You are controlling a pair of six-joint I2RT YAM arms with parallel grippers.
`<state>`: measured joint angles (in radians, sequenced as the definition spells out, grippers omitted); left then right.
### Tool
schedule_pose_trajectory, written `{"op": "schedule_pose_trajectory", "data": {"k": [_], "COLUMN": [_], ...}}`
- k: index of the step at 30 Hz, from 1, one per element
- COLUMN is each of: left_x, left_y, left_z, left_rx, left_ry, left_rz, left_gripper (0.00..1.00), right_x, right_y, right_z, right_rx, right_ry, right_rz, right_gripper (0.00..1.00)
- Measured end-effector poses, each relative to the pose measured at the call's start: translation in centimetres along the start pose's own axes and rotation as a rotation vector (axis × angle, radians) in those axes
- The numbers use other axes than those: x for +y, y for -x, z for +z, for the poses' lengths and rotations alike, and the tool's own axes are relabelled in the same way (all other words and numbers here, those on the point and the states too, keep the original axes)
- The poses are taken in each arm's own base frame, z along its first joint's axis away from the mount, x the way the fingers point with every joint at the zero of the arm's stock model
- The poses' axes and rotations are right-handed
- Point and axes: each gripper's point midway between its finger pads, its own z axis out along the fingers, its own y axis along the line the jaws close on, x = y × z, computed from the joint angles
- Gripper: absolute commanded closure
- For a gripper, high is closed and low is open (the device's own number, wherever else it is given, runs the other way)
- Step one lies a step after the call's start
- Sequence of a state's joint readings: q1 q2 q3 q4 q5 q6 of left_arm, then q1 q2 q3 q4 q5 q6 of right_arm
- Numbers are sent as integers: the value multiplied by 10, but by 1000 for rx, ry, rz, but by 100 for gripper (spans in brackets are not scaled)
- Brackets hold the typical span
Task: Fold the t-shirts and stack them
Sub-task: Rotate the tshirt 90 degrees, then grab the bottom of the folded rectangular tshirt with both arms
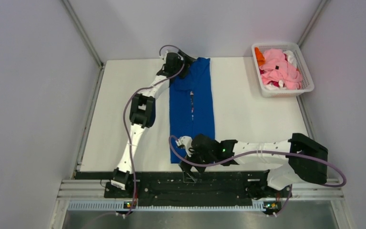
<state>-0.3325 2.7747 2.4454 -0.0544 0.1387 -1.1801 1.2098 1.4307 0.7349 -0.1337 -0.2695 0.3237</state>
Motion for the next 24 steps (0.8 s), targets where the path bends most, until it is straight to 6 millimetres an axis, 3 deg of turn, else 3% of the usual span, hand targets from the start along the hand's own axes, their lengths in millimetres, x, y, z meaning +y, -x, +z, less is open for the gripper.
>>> {"op": "schedule_pose_trajectory", "data": {"k": [4, 7, 12, 15, 18, 20, 22, 24], "left_x": [6, 9, 6, -7, -49, -88, -131, -155], "left_y": [25, 35, 32, 21, 16, 16, 17, 12], "left_z": [-1, -2, -8, -30, -74, -119, -178, -250], "left_rx": [-46, -57, -27, 32, 76, 84, 63, 26], "left_ry": [8, 9, 9, 37, 36, 18, -21, -35], "left_rz": [-18, -13, 50, 127, 228, 297, 371, 431], "left_gripper": [1, 1, 1, 1, 1, 1, 1, 1], "right_x": [2, -1, -17, -41, -73, -93, -109, -115], "right_y": [-5, 7, 45, 63, 64, 59, 51, 42], "right_z": [-11, -24, -59, -87, -107, -114, -119, -117], "right_rx": [17, -39, -241, -383, -459, -470, -460, -434], "right_ry": [3, -44, -183, -288, -383, -439, -497, -521], "right_rz": [-22, -24, 38, 144, 275, 364, 440, 477], "right_gripper": [1, 1, 1, 1, 1, 4, 6, 9]}}
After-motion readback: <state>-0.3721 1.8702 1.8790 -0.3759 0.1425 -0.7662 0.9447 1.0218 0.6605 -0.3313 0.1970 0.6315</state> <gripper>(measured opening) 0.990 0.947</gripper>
